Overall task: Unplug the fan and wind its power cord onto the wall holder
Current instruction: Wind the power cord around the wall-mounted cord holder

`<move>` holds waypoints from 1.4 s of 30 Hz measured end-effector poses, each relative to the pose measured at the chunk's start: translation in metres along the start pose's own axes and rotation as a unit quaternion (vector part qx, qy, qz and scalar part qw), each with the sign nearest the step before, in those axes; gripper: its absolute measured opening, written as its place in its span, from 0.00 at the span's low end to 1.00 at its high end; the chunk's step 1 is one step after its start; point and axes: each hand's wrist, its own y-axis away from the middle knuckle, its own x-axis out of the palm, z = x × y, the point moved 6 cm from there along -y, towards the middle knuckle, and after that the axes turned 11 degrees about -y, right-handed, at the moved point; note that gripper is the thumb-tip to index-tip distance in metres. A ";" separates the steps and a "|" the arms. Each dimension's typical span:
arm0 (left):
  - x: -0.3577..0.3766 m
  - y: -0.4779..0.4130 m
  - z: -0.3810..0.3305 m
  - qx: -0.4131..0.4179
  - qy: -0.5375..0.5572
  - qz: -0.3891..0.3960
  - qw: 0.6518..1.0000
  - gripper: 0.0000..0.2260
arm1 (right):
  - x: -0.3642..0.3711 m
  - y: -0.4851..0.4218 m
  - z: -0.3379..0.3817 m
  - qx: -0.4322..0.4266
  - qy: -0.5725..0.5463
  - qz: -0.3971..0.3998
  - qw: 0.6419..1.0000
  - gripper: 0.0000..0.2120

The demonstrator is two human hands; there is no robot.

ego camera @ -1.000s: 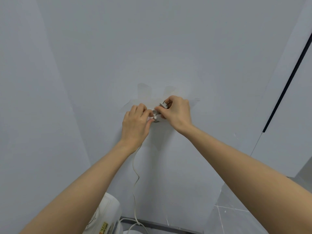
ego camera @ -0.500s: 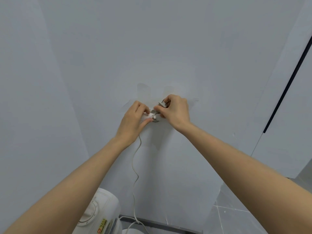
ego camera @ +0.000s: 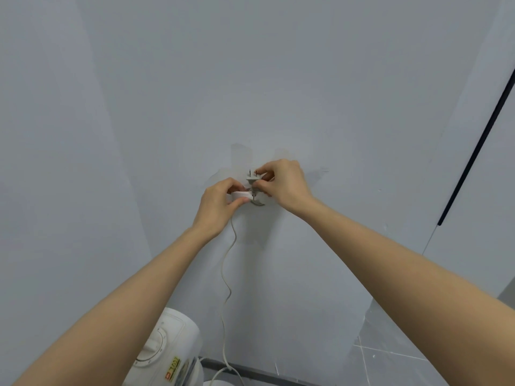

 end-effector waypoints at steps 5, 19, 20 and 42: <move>-0.004 0.001 0.001 -0.020 -0.016 -0.010 1.000 0.10 | -0.005 0.006 0.002 -0.004 0.011 0.017 1.000 0.15; 0.014 0.049 0.016 -0.273 0.089 0.198 0.937 0.20 | -0.043 0.043 0.006 0.030 0.012 -0.007 0.999 0.12; 0.014 0.051 0.015 -0.277 0.091 0.201 0.935 0.18 | -0.045 0.046 0.003 0.037 0.009 -0.008 0.999 0.12; 0.009 0.067 -0.008 -0.303 0.102 0.231 0.919 0.11 | 0.031 0.116 -0.056 0.280 -0.134 0.214 0.926 0.18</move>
